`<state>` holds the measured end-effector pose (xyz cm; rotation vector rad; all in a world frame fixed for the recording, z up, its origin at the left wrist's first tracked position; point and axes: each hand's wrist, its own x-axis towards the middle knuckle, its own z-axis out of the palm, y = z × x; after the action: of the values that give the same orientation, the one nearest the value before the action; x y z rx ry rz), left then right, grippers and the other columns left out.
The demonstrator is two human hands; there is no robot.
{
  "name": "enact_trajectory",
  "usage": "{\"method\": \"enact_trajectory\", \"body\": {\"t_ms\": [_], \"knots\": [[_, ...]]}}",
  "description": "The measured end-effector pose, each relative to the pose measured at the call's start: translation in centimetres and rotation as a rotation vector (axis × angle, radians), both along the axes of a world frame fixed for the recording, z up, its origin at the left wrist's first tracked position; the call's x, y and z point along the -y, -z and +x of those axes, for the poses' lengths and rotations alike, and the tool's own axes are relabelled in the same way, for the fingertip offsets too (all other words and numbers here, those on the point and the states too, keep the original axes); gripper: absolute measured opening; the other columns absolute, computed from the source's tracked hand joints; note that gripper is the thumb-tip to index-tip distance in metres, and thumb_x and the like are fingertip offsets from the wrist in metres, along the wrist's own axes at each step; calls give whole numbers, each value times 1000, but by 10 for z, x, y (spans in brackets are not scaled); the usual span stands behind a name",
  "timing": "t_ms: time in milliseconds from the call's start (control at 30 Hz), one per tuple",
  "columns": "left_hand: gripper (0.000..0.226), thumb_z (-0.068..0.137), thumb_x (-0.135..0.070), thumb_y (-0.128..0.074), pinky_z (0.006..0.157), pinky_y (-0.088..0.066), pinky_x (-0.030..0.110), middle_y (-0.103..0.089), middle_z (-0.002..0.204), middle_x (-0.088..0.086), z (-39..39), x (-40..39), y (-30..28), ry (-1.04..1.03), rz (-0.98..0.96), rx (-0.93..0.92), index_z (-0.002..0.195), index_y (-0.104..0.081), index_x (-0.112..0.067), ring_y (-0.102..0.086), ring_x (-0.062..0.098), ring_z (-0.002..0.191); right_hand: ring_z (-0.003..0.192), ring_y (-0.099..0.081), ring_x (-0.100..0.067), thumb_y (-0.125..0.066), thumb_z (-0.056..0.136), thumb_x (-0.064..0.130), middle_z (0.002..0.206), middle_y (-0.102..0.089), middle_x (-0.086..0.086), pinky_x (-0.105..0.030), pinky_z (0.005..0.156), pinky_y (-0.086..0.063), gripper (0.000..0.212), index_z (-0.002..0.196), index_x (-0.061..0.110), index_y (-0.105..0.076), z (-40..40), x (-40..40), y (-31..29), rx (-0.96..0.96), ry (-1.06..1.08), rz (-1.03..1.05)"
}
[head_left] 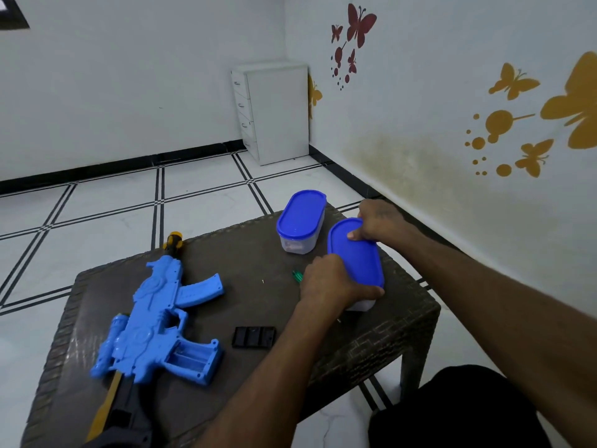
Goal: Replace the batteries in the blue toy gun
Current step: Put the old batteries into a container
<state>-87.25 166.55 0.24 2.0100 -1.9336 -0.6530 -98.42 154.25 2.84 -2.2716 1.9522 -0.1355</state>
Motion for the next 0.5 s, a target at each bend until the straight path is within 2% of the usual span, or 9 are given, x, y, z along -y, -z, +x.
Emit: {"method": "enact_trajectory", "body": {"t_ms": [100,133,267,367,433,500], "knots": [[62,64,-68,-74,62,-38,29,-57,93,6,1,1,0,14,30,-6,88,-49,-17,-52,17,83,66,-49,-20,-81,77,41,69,-47,-2,-29,57,-37,48,72,11,-45,-3,3,-4,78,2,29],[64,64,-68,-74,63,-39,29,-58,98,7,1,1,0,20,40,-8,92,-50,-17,-52,17,85,63,-47,-19,-82,77,40,66,-45,-2,-28,54,-34,48,68,12,-44,-5,4,-3,113,12,47],[65,65,-68,-73,63,-39,29,-58,102,9,-1,2,-1,30,42,28,96,-51,-16,-53,18,87,72,-54,-23,-85,72,34,76,-56,-7,-30,61,-40,40,85,4,-62,-15,7,5,310,87,51],[68,68,-68,-70,63,-39,29,-55,104,11,-5,-1,3,19,-49,73,100,-54,-11,-52,19,85,60,-47,-19,-83,73,30,68,-51,-5,-28,53,-34,38,74,6,-53,-16,3,8,399,119,27],[77,69,-70,-66,66,-41,30,-50,109,12,-7,-5,4,9,-84,126,110,-54,-6,-52,21,87,60,-46,-20,-78,74,29,67,-48,-5,-31,56,-35,36,73,8,-49,-16,2,14,455,129,19],[83,70,-75,-61,66,-42,31,-47,112,12,-10,-7,3,-3,-91,175,112,-53,-5,-51,21,86,63,-47,-21,-74,75,27,69,-49,-6,-34,60,-37,31,74,10,-49,-17,-1,18,530,128,6]]}}
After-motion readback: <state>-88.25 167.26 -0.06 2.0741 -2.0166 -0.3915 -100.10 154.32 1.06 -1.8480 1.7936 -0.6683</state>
